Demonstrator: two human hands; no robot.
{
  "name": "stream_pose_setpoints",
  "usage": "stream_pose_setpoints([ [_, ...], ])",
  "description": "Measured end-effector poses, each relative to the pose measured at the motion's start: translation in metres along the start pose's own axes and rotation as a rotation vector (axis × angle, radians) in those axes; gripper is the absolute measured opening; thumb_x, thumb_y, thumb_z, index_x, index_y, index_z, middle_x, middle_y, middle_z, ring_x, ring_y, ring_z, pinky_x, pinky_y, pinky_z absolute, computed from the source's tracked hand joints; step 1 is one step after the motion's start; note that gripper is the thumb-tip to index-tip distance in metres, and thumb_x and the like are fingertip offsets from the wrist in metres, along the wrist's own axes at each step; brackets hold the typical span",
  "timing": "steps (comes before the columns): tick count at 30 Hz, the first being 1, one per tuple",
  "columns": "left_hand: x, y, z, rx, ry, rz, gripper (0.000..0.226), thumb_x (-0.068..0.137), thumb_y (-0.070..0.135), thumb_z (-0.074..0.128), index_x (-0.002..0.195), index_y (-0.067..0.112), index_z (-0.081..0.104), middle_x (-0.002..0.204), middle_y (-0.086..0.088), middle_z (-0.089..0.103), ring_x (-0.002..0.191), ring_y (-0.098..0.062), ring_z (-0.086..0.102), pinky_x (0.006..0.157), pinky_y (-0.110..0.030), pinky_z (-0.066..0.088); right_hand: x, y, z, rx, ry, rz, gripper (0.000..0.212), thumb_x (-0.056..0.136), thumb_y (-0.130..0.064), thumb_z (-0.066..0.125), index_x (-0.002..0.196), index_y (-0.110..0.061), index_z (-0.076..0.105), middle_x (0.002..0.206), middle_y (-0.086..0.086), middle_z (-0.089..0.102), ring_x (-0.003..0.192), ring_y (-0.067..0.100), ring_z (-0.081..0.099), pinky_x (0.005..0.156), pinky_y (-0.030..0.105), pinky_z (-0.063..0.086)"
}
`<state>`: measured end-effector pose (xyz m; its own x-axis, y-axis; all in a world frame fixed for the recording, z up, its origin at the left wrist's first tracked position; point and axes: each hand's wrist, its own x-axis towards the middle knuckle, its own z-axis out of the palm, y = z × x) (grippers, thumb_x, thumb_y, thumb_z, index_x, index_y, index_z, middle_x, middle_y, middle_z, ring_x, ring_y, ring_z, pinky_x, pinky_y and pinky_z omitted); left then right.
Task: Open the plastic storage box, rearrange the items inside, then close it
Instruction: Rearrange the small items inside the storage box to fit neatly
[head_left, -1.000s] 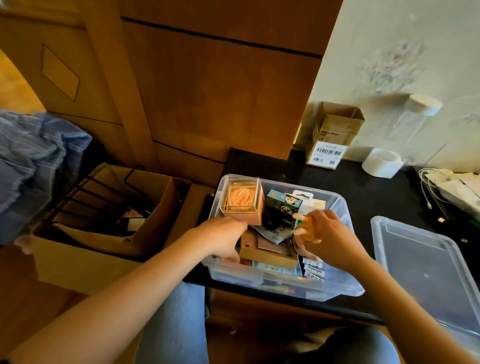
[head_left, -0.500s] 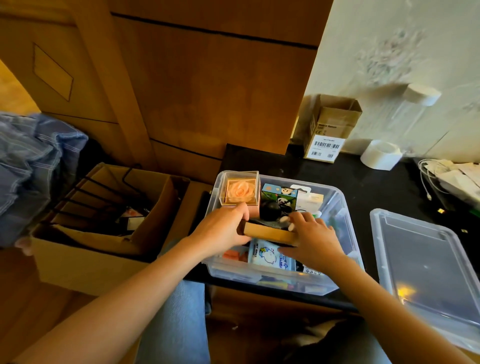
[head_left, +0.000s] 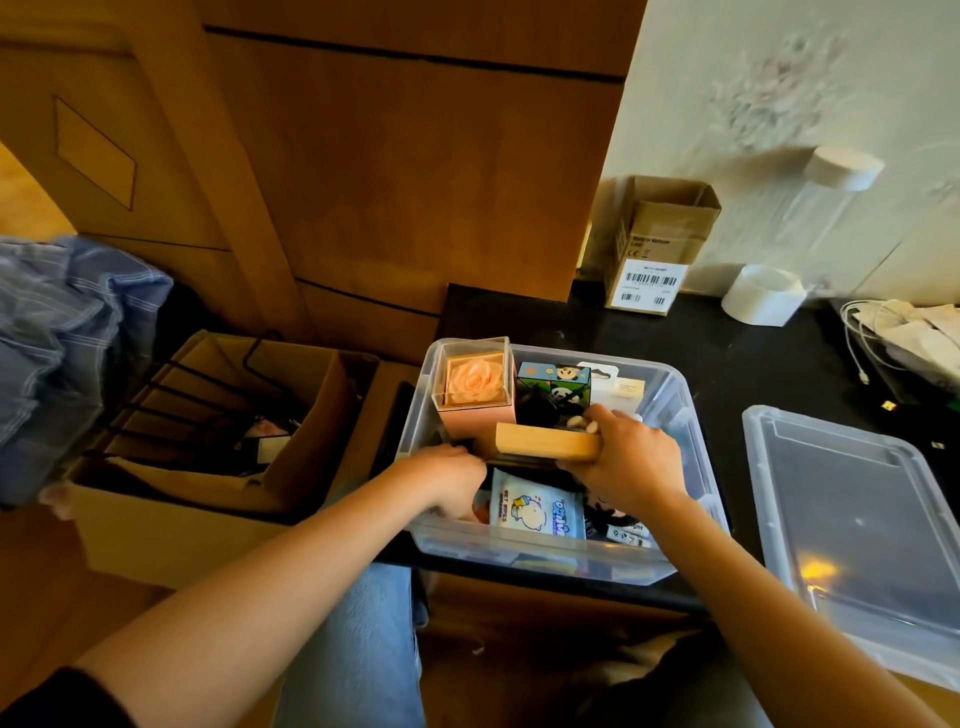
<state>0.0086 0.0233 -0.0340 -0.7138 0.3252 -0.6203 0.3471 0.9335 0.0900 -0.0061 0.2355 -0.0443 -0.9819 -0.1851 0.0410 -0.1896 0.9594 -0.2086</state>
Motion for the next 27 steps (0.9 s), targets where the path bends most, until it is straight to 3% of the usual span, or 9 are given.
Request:
stream_pose_setpoints([
  [6, -0.003, -0.005, -0.005, -0.014, 0.038, 0.052, 0.061, 0.079, 0.047, 0.07, 0.122, 0.007, 0.054, 0.123, -0.01, 0.05, 0.109, -0.025, 0.05, 0.091, -0.037, 0.047, 0.0, 0.005, 0.0, -0.002, 0.107, -0.086, 0.045, 0.072, -0.054, 0.066, 0.109, -0.034, 0.049, 0.095, -0.01, 0.057, 0.09, 0.016, 0.057, 0.062, 0.027, 0.044],
  [10, 0.001, 0.002, -0.008, 0.072, -0.109, 0.004, 0.029, 0.088, 0.032, 0.063, 0.088, 0.003, 0.056, 0.084, -0.007, 0.057, 0.068, -0.018, 0.05, 0.056, -0.026, 0.043, 0.0, 0.004, 0.001, 0.004, 0.097, -0.081, 0.046, 0.073, -0.053, 0.066, 0.11, -0.033, 0.049, 0.098, -0.009, 0.058, 0.092, 0.016, 0.057, 0.065, 0.027, 0.045],
  [12, 0.006, 0.007, -0.013, 0.11, -0.216, -0.043, 0.029, 0.092, 0.031, 0.057, 0.086, 0.003, 0.058, 0.069, -0.002, 0.05, 0.056, -0.015, 0.045, 0.044, -0.019, 0.037, 0.0, 0.003, 0.0, 0.021, 0.082, -0.065, 0.044, 0.073, -0.051, 0.067, 0.109, -0.033, 0.049, 0.097, -0.009, 0.059, 0.088, 0.015, 0.057, 0.065, 0.028, 0.047],
  [14, 0.009, 0.007, -0.018, 0.119, -0.309, -0.049, 0.045, 0.093, 0.038, 0.054, 0.115, -0.001, 0.056, 0.086, -0.005, 0.058, 0.071, -0.018, 0.056, 0.058, -0.022, 0.046, 0.0, 0.003, 0.0, 0.047, 0.056, -0.047, 0.039, 0.074, -0.049, 0.067, 0.104, -0.032, 0.05, 0.093, -0.009, 0.061, 0.077, 0.012, 0.054, 0.061, 0.027, 0.047],
  [16, 0.013, 0.003, -0.02, 0.058, -0.322, -0.078, 0.066, 0.089, 0.049, 0.056, 0.134, 0.002, 0.044, 0.123, -0.011, 0.057, 0.105, -0.026, 0.059, 0.087, -0.032, 0.051, 0.001, 0.003, 0.0, 0.061, 0.037, -0.039, 0.036, 0.075, -0.047, 0.067, 0.102, -0.031, 0.05, 0.091, -0.009, 0.06, 0.073, 0.011, 0.053, 0.059, 0.027, 0.049],
  [17, 0.013, 0.001, -0.021, 0.022, -0.306, -0.089, 0.073, 0.086, 0.053, 0.058, 0.138, 0.004, 0.041, 0.132, -0.011, 0.052, 0.113, -0.027, 0.057, 0.094, -0.034, 0.049, 0.001, 0.003, 0.0, 0.065, 0.035, -0.038, 0.035, 0.075, -0.046, 0.067, 0.102, -0.031, 0.05, 0.09, -0.009, 0.06, 0.073, 0.012, 0.054, 0.059, 0.028, 0.05],
  [19, 0.01, -0.001, -0.025, -0.028, -0.257, -0.059, 0.074, 0.081, 0.055, 0.063, 0.136, 0.009, 0.045, 0.129, -0.008, 0.055, 0.111, -0.025, 0.057, 0.092, -0.033, 0.049, 0.002, 0.004, 0.0, 0.074, 0.035, -0.031, 0.033, 0.075, -0.045, 0.066, 0.101, -0.032, 0.05, 0.09, -0.01, 0.06, 0.073, 0.013, 0.056, 0.059, 0.028, 0.051],
  [23, -0.014, -0.007, -0.033, -0.158, -0.07, 0.073, 0.058, 0.074, 0.054, 0.072, 0.111, 0.011, 0.058, 0.093, -0.002, 0.06, 0.075, -0.014, 0.05, 0.066, -0.032, 0.042, 0.004, 0.006, 0.001, 0.078, 0.029, -0.019, 0.033, 0.075, -0.045, 0.066, 0.101, -0.033, 0.05, 0.089, -0.011, 0.059, 0.072, 0.012, 0.055, 0.057, 0.026, 0.049],
  [27, -0.054, -0.015, -0.042, -0.156, 0.205, 0.022, 0.056, 0.068, 0.068, 0.066, 0.094, 0.02, 0.051, 0.072, 0.006, 0.052, 0.059, -0.009, 0.04, 0.05, -0.025, 0.029, 0.004, 0.006, 0.002, 0.11, 0.042, -0.001, 0.031, 0.075, -0.047, 0.067, 0.097, -0.035, 0.05, 0.084, -0.013, 0.057, 0.07, 0.01, 0.055, 0.054, 0.023, 0.045],
])
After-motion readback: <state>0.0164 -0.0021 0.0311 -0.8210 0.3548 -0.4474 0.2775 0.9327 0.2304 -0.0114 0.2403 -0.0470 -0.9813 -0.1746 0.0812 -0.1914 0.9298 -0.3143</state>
